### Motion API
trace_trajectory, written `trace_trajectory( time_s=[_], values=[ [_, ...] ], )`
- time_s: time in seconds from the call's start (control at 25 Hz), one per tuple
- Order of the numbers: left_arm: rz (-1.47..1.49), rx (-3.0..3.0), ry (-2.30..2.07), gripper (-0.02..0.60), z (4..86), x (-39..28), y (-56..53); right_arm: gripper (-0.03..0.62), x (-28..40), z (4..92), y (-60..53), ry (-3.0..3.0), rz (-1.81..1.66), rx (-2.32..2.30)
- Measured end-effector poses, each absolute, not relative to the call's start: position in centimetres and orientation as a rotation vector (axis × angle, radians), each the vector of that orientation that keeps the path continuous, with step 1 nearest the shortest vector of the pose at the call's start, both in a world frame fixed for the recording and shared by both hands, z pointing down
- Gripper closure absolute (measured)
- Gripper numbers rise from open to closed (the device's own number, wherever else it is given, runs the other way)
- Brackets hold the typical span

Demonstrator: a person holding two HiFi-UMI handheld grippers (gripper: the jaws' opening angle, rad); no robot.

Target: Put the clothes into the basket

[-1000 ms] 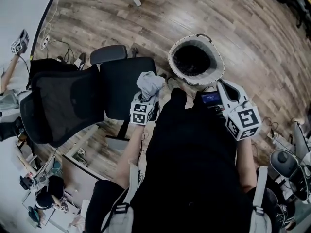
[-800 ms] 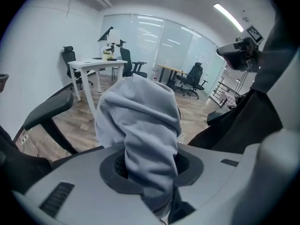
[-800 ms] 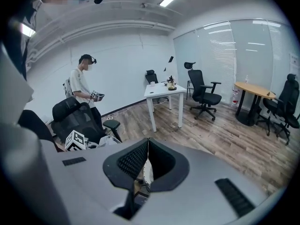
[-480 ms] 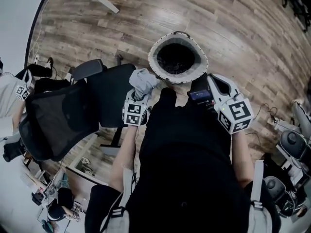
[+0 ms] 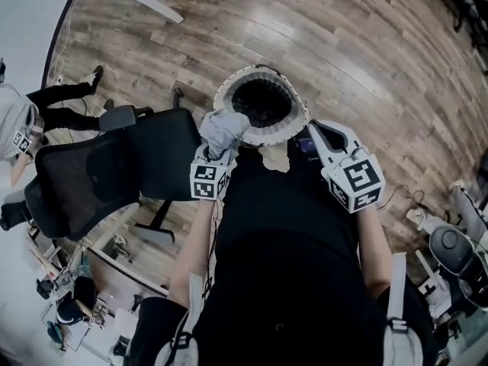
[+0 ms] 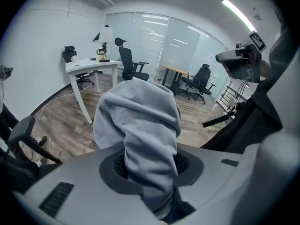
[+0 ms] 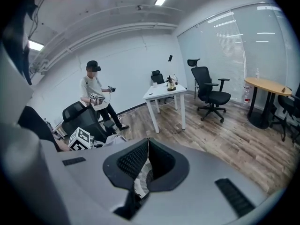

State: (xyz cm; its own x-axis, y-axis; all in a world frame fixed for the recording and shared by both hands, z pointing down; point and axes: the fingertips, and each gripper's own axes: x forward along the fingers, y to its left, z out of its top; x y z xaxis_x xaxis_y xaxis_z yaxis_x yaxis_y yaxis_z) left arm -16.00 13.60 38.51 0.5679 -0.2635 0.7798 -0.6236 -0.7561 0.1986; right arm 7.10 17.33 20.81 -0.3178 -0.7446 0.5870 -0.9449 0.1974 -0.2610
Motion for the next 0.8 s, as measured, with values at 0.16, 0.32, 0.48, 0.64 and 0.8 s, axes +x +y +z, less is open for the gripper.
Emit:
trace_trajectory(
  time_s=[0.16, 0.32, 0.48, 0.64, 0.8],
  values=[
    [1.080, 2.287, -0.758, 0.446, 39.5, -11.6, 14.3, 0.577, 10.9, 21.9, 16.3, -2.224, 0.844, 1.474],
    [1.086, 2.225, -0.793, 0.446, 40.5, -7.8, 15.7, 0.577, 13.4, 23.6, 15.6, -2.274, 0.868, 1.365],
    [1.096, 2.184, -0.774, 0.446, 42.5, -4.8, 16.6, 0.577, 14.2, 25.1, 14.4, -2.327, 0.882, 1.275],
    [1.119, 2.125, -0.729, 0.446, 45.9, -1.9, 17.7, 0.577, 15.2, 28.3, 14.0, -2.333, 0.958, 1.231],
    [1.140, 2.116, -0.630, 0.445, 50.7, 0.9, 18.5, 0.577, 15.8, 32.4, 13.4, -2.304, 1.011, 1.247]
  ],
)
